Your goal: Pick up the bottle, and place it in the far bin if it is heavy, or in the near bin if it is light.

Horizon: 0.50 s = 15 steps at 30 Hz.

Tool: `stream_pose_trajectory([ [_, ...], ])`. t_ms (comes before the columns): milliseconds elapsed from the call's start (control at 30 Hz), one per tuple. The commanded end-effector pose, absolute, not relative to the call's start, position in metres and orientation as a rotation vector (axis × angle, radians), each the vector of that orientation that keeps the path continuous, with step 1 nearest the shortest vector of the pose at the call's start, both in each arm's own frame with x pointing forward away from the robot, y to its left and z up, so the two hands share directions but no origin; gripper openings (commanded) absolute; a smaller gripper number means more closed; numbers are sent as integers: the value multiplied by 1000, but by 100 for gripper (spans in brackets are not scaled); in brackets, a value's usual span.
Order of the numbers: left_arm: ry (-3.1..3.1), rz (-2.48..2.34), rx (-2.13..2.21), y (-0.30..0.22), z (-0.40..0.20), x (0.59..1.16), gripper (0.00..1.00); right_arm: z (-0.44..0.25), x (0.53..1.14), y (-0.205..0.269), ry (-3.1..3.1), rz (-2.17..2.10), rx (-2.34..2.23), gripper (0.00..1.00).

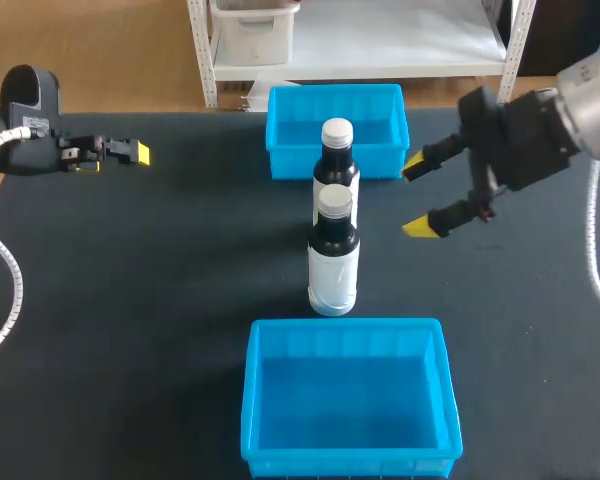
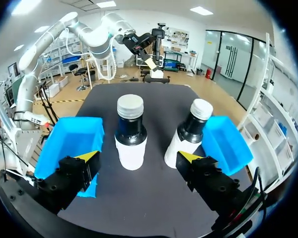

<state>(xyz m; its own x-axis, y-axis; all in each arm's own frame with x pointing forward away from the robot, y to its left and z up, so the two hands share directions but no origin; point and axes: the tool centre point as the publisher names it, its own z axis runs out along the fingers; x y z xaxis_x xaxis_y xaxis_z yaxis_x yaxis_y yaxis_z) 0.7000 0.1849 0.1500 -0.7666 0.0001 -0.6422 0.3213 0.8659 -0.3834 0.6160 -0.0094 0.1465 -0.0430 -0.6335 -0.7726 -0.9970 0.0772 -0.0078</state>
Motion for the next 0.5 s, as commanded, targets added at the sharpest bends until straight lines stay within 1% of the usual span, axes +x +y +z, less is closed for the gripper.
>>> stream_pose_trajectory([
  [33, 2374, -636, 231, 185, 150, 700, 100, 139, 623, 6, 1726, 834, -1648, 100],
  [500, 2374, -636, 231, 185, 150, 700, 100, 135, 602, 45, 1713, 927, -1682, 100],
])
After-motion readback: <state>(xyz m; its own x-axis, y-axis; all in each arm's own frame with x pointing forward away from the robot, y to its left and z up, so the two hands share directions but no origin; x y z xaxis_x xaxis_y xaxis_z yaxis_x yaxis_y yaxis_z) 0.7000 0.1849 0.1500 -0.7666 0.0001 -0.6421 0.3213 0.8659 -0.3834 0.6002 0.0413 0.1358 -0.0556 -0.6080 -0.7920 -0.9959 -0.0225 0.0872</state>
